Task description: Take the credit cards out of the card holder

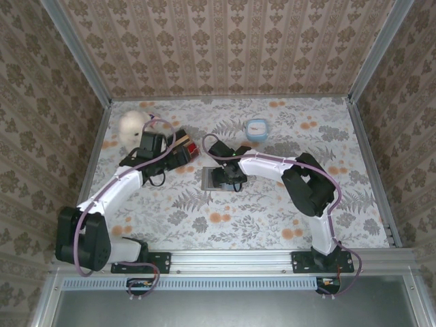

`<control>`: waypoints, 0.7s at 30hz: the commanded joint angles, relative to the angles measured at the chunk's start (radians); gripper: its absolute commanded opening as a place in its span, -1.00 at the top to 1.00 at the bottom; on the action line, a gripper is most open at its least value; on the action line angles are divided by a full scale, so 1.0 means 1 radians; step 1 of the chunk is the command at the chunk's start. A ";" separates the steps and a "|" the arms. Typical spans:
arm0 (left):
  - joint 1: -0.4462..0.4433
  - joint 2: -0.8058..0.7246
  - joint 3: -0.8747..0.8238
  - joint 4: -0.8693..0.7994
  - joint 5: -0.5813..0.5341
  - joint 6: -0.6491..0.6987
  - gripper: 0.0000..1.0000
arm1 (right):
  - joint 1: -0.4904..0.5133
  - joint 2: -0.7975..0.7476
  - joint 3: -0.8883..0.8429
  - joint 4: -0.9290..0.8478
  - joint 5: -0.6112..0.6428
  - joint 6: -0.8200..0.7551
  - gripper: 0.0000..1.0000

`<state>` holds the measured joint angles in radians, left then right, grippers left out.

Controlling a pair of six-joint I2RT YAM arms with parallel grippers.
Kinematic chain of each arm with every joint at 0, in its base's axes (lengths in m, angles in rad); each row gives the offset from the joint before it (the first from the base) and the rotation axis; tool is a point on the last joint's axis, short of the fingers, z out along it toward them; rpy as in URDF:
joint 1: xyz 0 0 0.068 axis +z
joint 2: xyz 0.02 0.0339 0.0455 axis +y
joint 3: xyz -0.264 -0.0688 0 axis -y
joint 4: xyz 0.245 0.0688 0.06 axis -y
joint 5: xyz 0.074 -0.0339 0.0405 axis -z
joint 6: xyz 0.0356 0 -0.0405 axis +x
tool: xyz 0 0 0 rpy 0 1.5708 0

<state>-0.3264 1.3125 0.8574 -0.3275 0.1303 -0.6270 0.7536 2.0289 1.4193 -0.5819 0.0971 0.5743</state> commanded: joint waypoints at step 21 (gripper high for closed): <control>-0.123 0.160 -0.073 0.180 0.232 -0.138 -0.10 | -0.034 0.064 -0.072 -0.031 0.032 -0.033 -0.22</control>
<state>-0.4374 1.4460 0.7864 -0.2073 0.2974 -0.7334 0.7448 2.0308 1.4052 -0.5640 0.1192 0.5514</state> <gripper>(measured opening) 0.580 0.612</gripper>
